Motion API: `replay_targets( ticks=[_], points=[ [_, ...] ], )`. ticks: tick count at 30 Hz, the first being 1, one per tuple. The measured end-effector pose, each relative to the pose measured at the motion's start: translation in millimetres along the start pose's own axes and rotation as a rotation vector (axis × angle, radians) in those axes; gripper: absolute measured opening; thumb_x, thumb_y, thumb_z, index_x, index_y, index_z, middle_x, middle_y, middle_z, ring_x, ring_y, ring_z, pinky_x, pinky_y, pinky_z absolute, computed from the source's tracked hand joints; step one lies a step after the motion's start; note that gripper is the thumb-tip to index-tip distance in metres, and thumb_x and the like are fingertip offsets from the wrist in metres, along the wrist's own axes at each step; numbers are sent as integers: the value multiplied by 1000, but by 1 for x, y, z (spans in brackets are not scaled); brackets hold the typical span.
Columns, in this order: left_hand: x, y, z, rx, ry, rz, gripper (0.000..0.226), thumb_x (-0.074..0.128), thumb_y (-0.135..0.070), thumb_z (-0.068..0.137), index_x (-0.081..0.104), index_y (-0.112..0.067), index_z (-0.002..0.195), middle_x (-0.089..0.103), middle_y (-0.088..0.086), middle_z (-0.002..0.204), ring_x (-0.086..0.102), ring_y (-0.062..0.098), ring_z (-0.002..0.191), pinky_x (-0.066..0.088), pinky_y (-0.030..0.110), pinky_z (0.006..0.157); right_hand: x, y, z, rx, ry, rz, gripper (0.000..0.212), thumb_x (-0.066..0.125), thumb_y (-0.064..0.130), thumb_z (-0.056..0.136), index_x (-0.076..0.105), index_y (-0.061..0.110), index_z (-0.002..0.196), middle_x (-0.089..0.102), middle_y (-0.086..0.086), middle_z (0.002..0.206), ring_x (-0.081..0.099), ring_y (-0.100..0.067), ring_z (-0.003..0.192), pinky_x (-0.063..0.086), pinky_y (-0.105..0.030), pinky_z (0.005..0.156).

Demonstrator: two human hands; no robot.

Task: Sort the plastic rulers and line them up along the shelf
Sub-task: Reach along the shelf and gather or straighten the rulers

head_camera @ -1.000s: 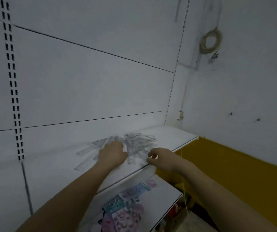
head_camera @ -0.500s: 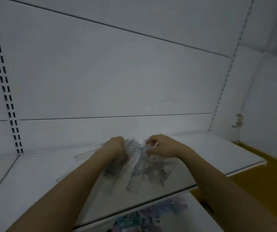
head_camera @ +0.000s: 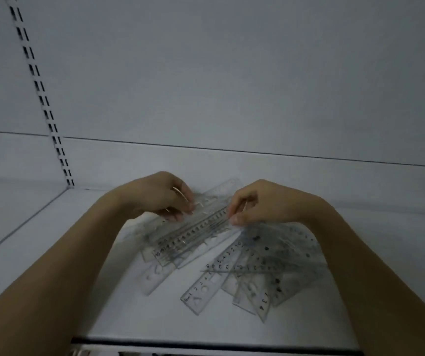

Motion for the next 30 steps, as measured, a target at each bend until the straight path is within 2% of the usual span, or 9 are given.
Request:
replay_targets(
  ticks=[6,9,11,13,16,19,22,25,30],
  points=[
    [0,-9,-7,111,48,107,22,57,0,92,64,-13,108,67,10,91,70,29,68,58,33,63,27,-1,-11,17,215,-168,42,79,58,64,67,45,103,60,23,101,55,4,84,44,-17,70],
    [4,-5,-8,117,76,157,24,54,-1,94,62,-17,109,63,9,91,68,29,64,58,36,63,32,2,-14,15,242,-201,41,82,53,64,65,42,100,56,25,102,52,10,87,38,-14,68],
    [3,-1,-5,101,64,178,23,54,-3,94,62,-20,107,63,8,91,65,25,61,55,33,59,35,4,-15,7,245,-206,36,82,48,67,65,38,97,54,26,94,48,19,81,34,-11,62],
    [3,0,-3,93,53,187,21,56,-6,93,62,-22,106,63,7,90,63,21,59,53,30,56,36,4,-14,5,234,-203,33,81,45,69,63,37,96,51,25,89,49,19,75,34,-10,58],
    [3,-2,-2,113,59,226,22,69,-22,86,62,-26,106,63,5,91,60,18,57,52,27,55,31,8,-10,-35,155,-85,24,82,36,72,64,33,88,58,18,85,55,13,70,40,-8,56],
    [4,-4,-2,135,58,264,37,79,-29,75,62,-31,108,60,1,87,57,17,54,49,25,54,25,11,-6,-87,100,191,14,79,21,79,68,20,89,74,-1,81,69,-14,75,55,-26,70],
    [2,-7,0,181,3,310,35,79,-26,75,64,-32,106,58,-1,83,55,17,51,47,23,51,19,11,-2,-127,25,488,9,69,7,87,67,4,95,73,-12,81,71,-26,70,60,-35,69],
    [3,-10,-1,216,-72,346,31,76,-29,79,64,-37,106,58,-4,81,56,13,52,48,22,52,6,6,0,-162,-135,635,7,55,10,97,61,7,100,67,-13,87,70,-33,68,58,-39,61],
    [-3,-12,-7,241,-282,453,33,73,-40,81,61,-44,111,61,-11,83,55,2,65,41,16,64,-14,-2,-3,-147,-384,604,24,38,14,104,60,21,98,47,-7,83,55,-22,58,35,-22,42]
  ],
)
Point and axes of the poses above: each hand's wrist, its own z-axis towards the middle knuckle, its own x-axis out of the palm, y = z × x, the point moved 7 cm from there along z, towards the middle knuckle
